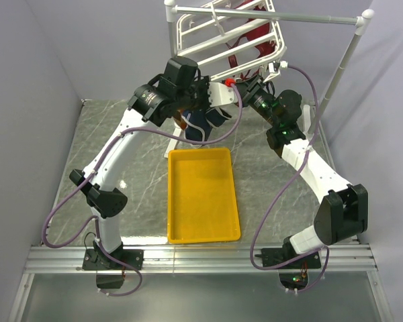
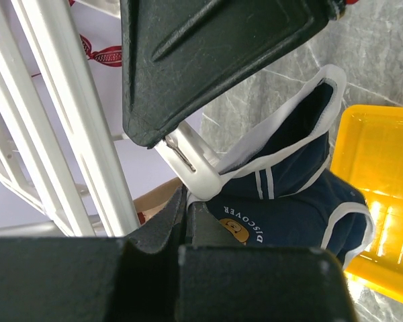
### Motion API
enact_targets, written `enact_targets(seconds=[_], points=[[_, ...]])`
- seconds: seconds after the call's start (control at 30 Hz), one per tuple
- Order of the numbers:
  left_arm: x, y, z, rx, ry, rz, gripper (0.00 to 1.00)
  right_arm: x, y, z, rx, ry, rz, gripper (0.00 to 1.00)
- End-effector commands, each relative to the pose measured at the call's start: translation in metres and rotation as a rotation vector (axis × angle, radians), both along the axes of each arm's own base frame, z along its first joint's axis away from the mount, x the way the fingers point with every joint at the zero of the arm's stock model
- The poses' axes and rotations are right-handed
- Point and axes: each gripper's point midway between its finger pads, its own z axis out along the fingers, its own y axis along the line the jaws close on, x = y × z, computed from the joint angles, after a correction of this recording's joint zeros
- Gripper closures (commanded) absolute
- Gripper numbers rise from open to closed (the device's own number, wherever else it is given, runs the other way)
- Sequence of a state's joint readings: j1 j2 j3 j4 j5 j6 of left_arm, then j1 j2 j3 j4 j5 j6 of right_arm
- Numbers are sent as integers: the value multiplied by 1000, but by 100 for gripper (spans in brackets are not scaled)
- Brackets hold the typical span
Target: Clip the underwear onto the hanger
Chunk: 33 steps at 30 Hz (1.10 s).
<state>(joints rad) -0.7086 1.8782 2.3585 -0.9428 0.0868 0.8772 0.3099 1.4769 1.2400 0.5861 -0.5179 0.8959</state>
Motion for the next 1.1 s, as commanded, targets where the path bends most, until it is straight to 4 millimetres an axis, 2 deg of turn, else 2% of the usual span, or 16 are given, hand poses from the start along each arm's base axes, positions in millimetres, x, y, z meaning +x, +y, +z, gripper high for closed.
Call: enact_targets(seconds=[0.0, 0.27, 0.67, 0.97, 1.07], points=[[-9, -3, 28, -68, -51, -31, 100, 0, -1, 10, -24, -108, -20, 100], [-11, -4, 25, -62, -38, -41, 100, -3, 0, 10, -59, -167, -26, 100], [2, -5, 13, -43, -33, 5, 100, -8, 3, 10, -72, -219, -5, 100], [13, -4, 18, -68, -59, 66, 100, -12, 7, 8, -82, -244, 28, 100], [5, -7, 25, -88, -54, 36, 100, -10, 7, 6, -114, -269, 7, 100]])
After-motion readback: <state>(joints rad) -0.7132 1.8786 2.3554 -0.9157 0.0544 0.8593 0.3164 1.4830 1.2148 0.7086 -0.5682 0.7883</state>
